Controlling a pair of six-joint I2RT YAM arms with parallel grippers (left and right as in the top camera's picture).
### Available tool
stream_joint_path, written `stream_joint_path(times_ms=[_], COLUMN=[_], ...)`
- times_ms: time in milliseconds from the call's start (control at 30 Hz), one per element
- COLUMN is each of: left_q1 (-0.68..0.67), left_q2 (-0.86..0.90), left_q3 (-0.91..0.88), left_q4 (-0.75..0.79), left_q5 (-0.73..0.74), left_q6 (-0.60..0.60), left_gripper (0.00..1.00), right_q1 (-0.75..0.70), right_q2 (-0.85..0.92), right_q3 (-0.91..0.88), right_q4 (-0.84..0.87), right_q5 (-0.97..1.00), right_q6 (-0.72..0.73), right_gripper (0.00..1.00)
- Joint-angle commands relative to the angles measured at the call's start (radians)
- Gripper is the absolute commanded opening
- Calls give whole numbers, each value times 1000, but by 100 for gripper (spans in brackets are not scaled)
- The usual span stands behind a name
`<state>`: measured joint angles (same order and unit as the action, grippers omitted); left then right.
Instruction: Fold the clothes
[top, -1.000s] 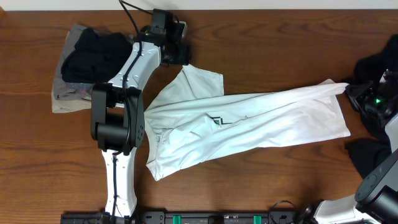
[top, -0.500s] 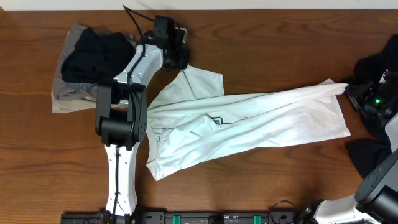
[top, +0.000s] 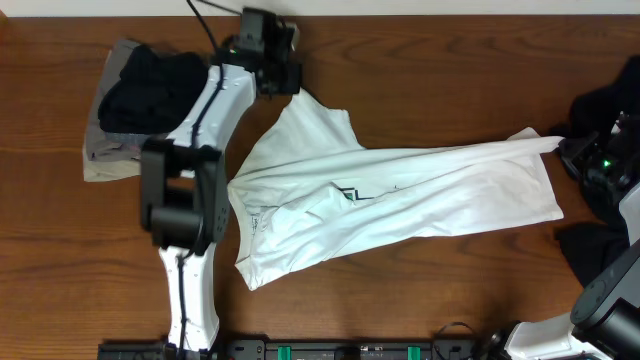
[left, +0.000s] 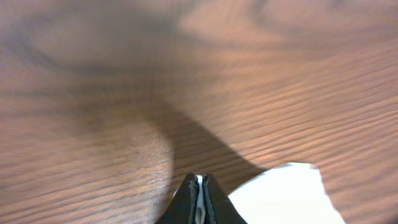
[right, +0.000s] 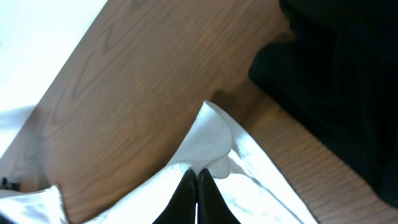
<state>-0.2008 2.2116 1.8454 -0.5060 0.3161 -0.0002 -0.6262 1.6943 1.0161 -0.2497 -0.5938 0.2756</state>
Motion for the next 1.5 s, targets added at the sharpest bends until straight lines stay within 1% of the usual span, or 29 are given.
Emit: stream_joint_path(times_ms=[0,133,267,533,767,900,1067,1133,1267,1467], left_q1=[6,6,6,6,11,11,11,11,2,-31], left_q2=[-125,-205,-265,-317,-380,-402,-401,-401,-401,-401], left_q3=[12,12,12,12,12,12,-23,-42,-93,-192], left_q4=[-18,-82,-178,-430,-632,-759,-885,-922,-968,-994], left_q5=[12,-7,-113,-206,-209,-209,-193,-189,-99,-78], left_q6=[0,4,4,11,14,14,-45,-74,-80,-85], left_gripper=[6,6,6,6,6,6,6,6,6,6], right_q1=[-8,-8,-8,-8,-8,-8,-8,-8,-8,-9], right_q2=[-15,-15,-15,-15,-15,-15,-15,-15,-15,-15], right_q3=[-2,-2,-2,-2,-2,-2,-2,-2,-2,-2], right_q4=[18,63,142,254,259,222,151,133,131,154], right_q5=[18,0,-53,-126,-201,-230,-217,-181,-126,-102], right_q6=[-49,-48,-48,-48,-48,-45,-45,-45,-45,-45], right_gripper=[1,1,1,1,1,1,1,1,1,1])
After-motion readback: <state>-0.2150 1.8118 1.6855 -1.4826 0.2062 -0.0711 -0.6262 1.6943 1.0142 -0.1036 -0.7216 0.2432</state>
